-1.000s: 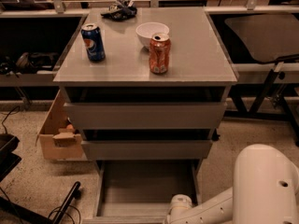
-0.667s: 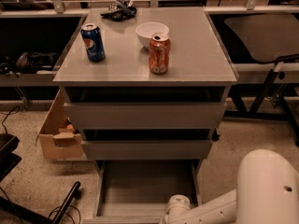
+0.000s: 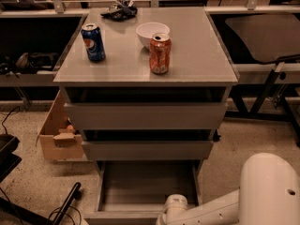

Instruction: Close bottom drawer

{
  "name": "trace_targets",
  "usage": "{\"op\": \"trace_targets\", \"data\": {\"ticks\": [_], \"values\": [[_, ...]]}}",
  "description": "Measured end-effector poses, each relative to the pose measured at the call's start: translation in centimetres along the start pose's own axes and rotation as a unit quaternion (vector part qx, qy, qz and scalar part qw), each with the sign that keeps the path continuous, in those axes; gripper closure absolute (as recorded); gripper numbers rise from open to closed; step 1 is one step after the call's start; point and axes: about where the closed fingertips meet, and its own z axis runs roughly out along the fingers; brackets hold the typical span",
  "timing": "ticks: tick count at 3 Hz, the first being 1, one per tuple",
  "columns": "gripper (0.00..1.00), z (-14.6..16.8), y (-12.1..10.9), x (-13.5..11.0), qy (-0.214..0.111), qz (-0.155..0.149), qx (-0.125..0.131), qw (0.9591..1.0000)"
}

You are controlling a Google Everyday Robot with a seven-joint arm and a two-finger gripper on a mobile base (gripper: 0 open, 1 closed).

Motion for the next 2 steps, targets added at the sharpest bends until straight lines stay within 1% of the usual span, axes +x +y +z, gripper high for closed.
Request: {"op": "trace_targets", "data": {"ticks": [1, 2], "values": [[1.00, 0.73, -1.16, -0.69, -0.009, -0.002, 0.013, 0.9999], [1.00, 0.68, -1.47, -0.83, -0.011, -0.003, 0.017, 0.9998]]}}
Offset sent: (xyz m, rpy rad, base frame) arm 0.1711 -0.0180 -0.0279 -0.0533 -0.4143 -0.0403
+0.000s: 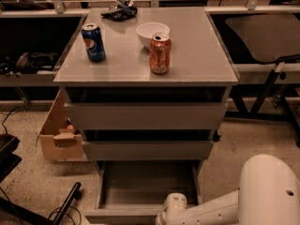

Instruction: Close bottom drawer

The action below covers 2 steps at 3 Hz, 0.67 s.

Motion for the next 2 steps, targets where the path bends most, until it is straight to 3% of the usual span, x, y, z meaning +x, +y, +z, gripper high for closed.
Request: {"op": "trace_targets", "data": {"ticks": [1, 2], "values": [[1.00, 0.1, -1.4, -0.6, -0.006, -0.006, 0.017, 0.9998], [1.00, 0.0, -4.5, -1.7, -0.015, -0.015, 0.052, 0.9984]]}}
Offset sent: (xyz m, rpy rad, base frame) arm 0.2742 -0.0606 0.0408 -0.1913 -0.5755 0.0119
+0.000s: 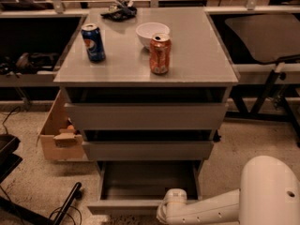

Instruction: Close bottom drawer

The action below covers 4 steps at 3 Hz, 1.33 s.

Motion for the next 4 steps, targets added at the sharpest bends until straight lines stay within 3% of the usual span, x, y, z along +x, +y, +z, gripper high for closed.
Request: {"op": "trace_targets", "data": {"ticks": [1, 2, 3, 4], "values": [[1.00, 0.0, 0.1, 0.0, 0.000, 0.000, 0.000, 1.0000], [1.00, -0.2, -5.3, -1.9, -0.013, -0.010, 0.052, 0.9985], [1.00, -0.2, -5.1, -1.8, -0.013, -0.010, 0.052, 0.9985], [1.00, -1.1, -10.1, -3.8, -0.026, -0.016, 0.100, 0.9946]]}}
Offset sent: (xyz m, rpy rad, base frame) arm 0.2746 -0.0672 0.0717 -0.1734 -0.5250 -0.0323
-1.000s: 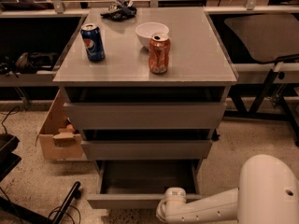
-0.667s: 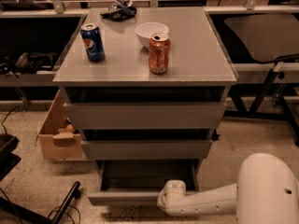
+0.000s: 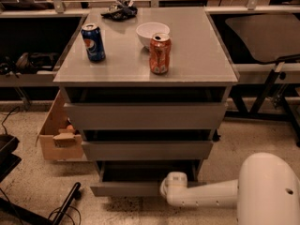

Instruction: Close bottom drawer

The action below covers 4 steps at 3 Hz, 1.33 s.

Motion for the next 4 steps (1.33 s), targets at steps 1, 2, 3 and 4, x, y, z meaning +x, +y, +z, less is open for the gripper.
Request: {"op": "trace_targets", "data": {"ticks": [1, 2, 3, 4], "values": [[1.00, -0.1, -2.7, -0.9, -0.006, -0.003, 0.027, 0.9996], [1.00, -0.8, -11.8, -4.2, -0.023, -0.008, 0.104, 0.9943], [1.00, -1.1, -11.4, -4.1, -0.024, -0.008, 0.108, 0.9938], [1.00, -1.1, -11.4, -4.1, -0.024, -0.008, 0.108, 0.9938]]}}
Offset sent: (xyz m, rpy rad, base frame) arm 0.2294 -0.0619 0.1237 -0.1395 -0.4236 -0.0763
